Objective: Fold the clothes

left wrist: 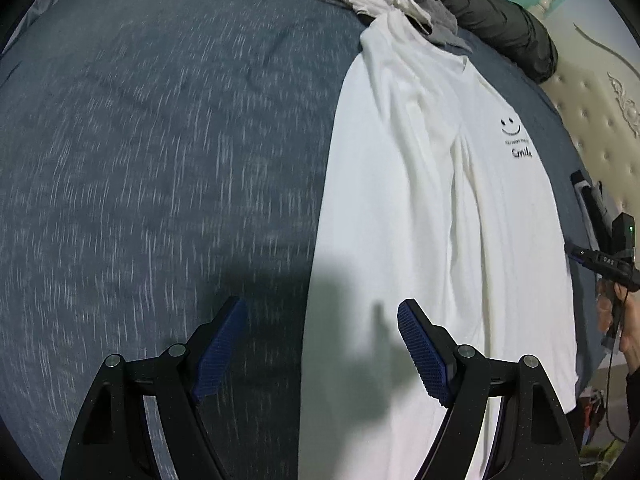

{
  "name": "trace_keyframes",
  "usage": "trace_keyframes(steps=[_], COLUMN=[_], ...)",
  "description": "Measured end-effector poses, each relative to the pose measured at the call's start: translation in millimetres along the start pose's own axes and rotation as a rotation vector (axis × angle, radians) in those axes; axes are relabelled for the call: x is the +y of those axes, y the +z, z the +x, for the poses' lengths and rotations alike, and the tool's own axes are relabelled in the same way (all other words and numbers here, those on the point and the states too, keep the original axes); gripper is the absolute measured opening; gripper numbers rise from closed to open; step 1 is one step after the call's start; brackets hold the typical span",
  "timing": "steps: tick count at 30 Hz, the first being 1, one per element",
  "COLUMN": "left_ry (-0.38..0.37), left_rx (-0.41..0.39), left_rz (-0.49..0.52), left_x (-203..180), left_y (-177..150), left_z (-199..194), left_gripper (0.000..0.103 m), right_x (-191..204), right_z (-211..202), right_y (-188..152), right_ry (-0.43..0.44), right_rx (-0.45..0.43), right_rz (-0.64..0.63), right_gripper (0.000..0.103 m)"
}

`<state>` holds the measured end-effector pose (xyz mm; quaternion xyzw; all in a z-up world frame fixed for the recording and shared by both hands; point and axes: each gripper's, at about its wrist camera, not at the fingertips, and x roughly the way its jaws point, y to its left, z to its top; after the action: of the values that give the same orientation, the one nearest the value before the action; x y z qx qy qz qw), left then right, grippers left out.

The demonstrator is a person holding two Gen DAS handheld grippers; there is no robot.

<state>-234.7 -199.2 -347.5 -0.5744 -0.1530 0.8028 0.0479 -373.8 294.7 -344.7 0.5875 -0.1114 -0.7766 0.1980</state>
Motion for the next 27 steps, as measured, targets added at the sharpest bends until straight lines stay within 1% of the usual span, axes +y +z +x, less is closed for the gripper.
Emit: trace_keyframes(steps=[4, 7, 10, 12, 13, 14, 15, 17, 18, 19, 20, 22, 25, 27], left_ry=[-0.006, -0.005, -0.001, 0.002, 0.001, -0.002, -0.006, -0.012, -0.013, -0.017, -0.021, -0.019, 0.003, 0.009], left_rx=[0.027, 0.049, 0.065, 0.063, 0.06, 0.058, 0.057, 0.053, 0.05, 0.046, 0.044, 0.037, 0.016, 0.0], left_rz=[0.012, 0.003, 0.002, 0.012, 0.016, 0.017, 0.019, 0.023, 0.026, 0.03, 0.036, 0.054, 0.088, 0.092], left_x=[0.4, 3.1, 3.9, 2.1, 1.3, 1.2, 1.2, 1.1, 1.4, 1.7, 1.5, 0.5, -0.4, 1.5], left_y=[-18.5, -30.2, -40.4, -45.7, -47.8, -49.0, -50.3, -52.8, -53.7, -54.7, -55.6, -57.1, -57.7, -56.4], left_z=[0.0, 4.9, 10.1, 10.7, 10.4, 9.6, 8.9, 7.3, 6.5, 5.3, 3.8, -0.7, -11.7, -19.6], left_gripper=[0.08, 0.078, 0.07, 0.069, 0.065, 0.059, 0.054, 0.029, 0.023, 0.014, 0.009, 0.004, 0.003, 0.003], right_x=[-6.1, -7.2, -7.3, -7.3, -7.3, -7.4, -7.4, -4.6, -2.6, -1.0, -0.1, -1.3, -11.7, -24.7], right_z=[-1.1, -2.5, -3.4, -4.0, -4.3, -4.6, -4.9, -8.1, -10.3, -13.0, -16.4, -22.3, -38.0, -54.8], right_y=[-16.6, -27.0, -36.9, -43.6, -46.9, -50.2, -53.5, -56.1, -56.4, -56.2, -55.2, -52.8, -46.9, -41.7], right_ry=[0.01, 0.023, 0.034, 0.042, 0.046, 0.05, 0.054, 0.043, 0.033, 0.023, 0.012, -0.01, -0.048, -0.078], right_rx=[0.011, 0.011, 0.011, 0.011, 0.011, 0.011, 0.011, 0.003, -0.002, -0.008, -0.015, -0.026, -0.055, -0.085], right_rz=[0.024, 0.025, 0.02, 0.017, 0.015, 0.014, 0.012, -0.006, -0.019, -0.031, -0.04, -0.052, -0.046, -0.034], right_gripper=[0.029, 0.029, 0.029, 0.029, 0.029, 0.028, 0.017, 0.007, 0.004, 0.004, 0.003, 0.003, 0.003, 0.003])
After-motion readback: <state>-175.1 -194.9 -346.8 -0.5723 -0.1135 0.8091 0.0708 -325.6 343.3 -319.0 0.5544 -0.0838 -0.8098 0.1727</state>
